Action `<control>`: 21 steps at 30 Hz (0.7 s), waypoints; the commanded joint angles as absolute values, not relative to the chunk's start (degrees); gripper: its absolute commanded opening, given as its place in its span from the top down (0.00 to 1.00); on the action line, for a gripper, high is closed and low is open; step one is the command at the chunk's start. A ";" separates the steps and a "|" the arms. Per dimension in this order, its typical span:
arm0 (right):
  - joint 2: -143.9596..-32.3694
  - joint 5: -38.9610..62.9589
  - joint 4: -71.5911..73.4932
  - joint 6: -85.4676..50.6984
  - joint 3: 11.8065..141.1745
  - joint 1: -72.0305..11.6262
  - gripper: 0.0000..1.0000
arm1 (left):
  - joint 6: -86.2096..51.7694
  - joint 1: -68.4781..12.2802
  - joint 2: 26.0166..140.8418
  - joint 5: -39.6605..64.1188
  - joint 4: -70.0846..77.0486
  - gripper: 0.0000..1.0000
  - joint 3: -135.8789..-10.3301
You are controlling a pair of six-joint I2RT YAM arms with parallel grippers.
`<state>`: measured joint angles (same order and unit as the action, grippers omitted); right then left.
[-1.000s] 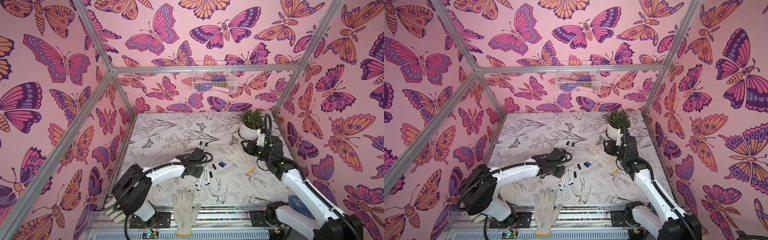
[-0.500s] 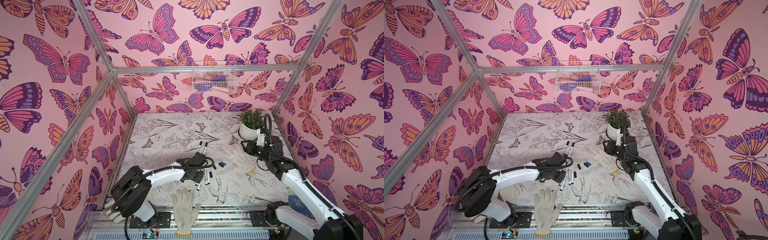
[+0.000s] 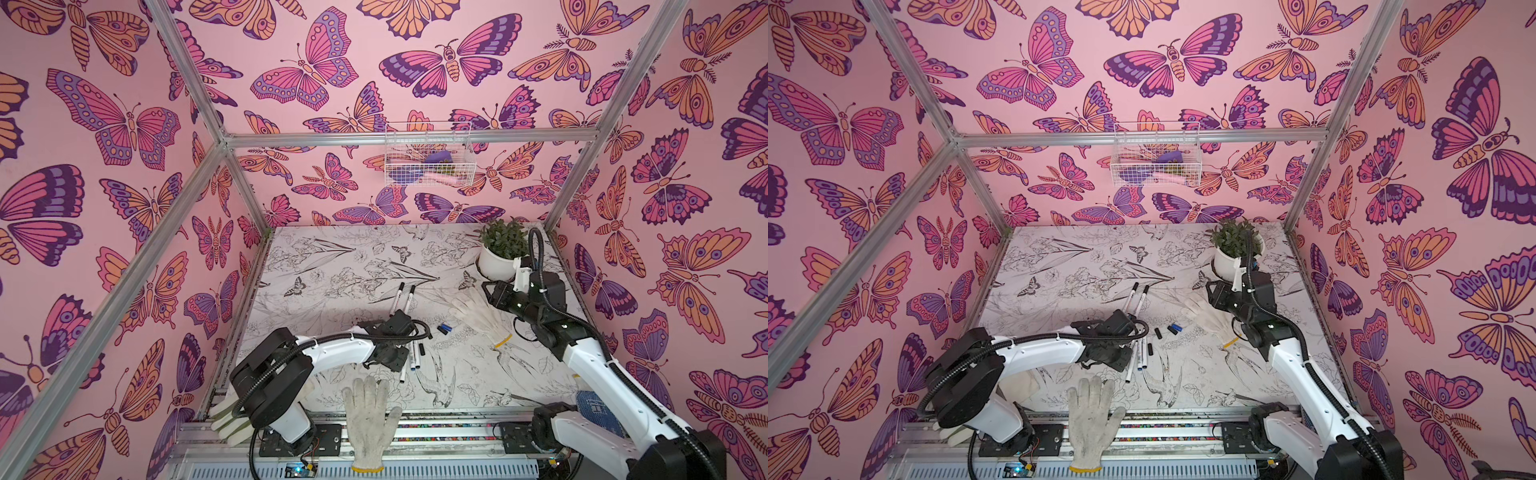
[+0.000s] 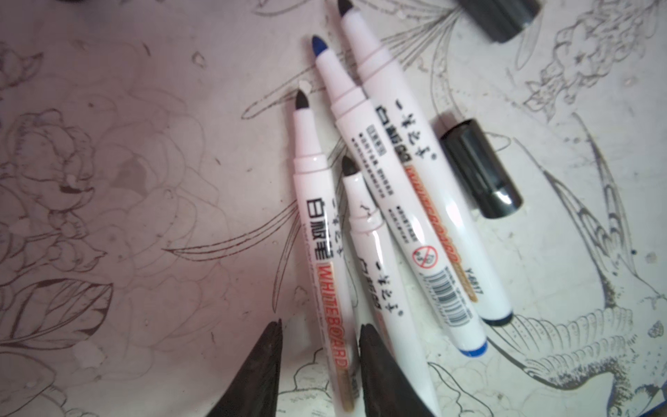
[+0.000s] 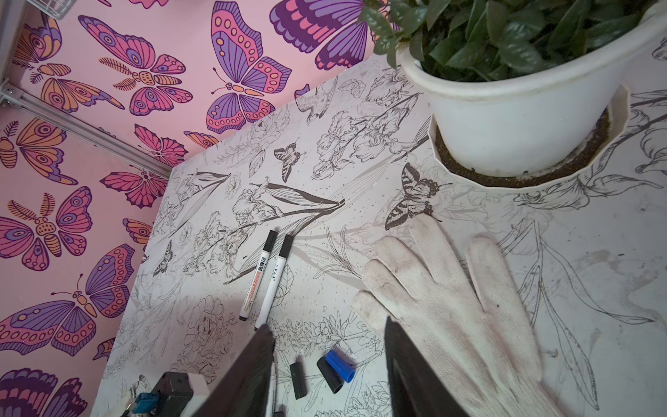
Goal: Insert pens into pen caps
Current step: Pick up a pen from the center of the table.
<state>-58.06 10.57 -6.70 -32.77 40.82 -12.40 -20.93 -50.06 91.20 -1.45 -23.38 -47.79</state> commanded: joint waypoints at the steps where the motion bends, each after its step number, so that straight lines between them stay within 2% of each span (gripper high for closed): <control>1: -57.04 11.05 -5.80 -31.65 40.49 -12.23 0.48 | -22.37 -50.36 91.74 -2.59 -23.71 0.62 -46.43; 12: -56.78 9.59 -6.74 -31.43 40.44 -12.21 0.48 | -25.67 -50.91 91.90 -2.38 -29.69 0.62 -46.03; 17: -56.72 9.50 -6.55 -31.43 40.34 -12.25 0.48 | -25.57 -50.98 95.31 -3.61 -31.62 0.73 -48.82; 19: -56.69 9.49 -6.64 -31.51 40.41 -12.30 0.48 | -25.65 -50.95 96.88 -3.64 -31.72 0.74 -50.12; 21: -56.60 9.58 -6.81 -31.51 40.57 -12.29 0.48 | -26.00 -50.98 98.12 -4.24 -31.82 0.80 -50.88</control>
